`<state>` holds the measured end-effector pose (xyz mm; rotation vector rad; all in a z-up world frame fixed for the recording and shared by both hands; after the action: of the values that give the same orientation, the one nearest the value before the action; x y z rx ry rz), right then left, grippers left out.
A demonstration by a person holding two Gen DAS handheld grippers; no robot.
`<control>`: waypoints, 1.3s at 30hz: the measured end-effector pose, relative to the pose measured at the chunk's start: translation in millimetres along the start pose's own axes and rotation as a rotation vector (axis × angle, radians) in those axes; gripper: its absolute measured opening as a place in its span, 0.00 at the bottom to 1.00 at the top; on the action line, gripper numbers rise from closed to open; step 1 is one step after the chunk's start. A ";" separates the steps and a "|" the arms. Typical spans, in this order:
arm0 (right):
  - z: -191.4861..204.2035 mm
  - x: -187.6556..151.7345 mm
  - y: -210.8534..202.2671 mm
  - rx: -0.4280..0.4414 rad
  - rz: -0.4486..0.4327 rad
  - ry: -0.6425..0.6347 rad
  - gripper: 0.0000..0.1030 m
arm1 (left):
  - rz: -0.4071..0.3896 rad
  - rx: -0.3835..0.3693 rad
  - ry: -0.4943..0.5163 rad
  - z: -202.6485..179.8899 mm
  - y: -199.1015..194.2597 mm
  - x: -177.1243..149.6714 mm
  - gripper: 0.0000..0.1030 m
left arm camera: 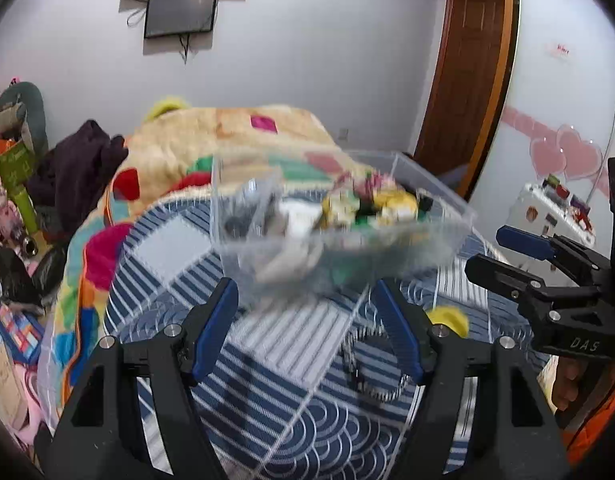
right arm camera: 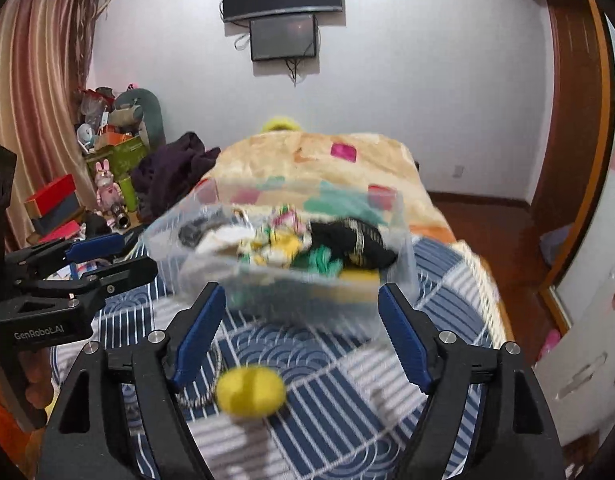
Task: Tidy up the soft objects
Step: 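Grasp the beaded bracelet with the left gripper while the right grasps the yellow felt ball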
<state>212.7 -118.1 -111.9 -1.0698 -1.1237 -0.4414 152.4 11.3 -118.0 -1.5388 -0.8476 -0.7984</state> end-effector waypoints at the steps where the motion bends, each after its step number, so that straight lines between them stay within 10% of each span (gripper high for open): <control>1: 0.3 -4.7 -2.5 0.003 0.010 0.004 0.74 | 0.012 0.001 0.001 -1.0 1.0 -6.8 0.69; 11: 17.0 -51.1 7.0 0.070 0.120 0.018 0.70 | 0.093 -0.045 -0.012 -16.7 10.9 -48.5 0.67; 17: 23.9 -58.2 10.4 0.126 0.148 0.030 0.43 | 0.135 -0.073 -0.002 -27.7 23.0 -58.7 0.38; 25: 25.1 -57.3 7.2 0.109 0.128 0.012 0.39 | 0.132 -0.076 -0.014 -31.1 34.4 -54.7 0.08; 39: 11.2 -33.8 -5.2 0.062 0.057 0.030 0.38 | 0.006 -0.035 -0.046 -9.5 4.6 -16.5 0.07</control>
<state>189.1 -118.0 -139.0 -1.0354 -1.0717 -0.3746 147.7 0.0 -133.3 -1.5950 -0.8663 -0.7792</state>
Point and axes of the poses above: each gripper's, at about its wrist camera, not at the fingertips, and y roughly the way its jaws point, z to its left, x to its top, the point moved 7 cm from there along y, roughly the way its jaws point, and after that the axes turned 7 degrees about -z, right-handed, at the moved point
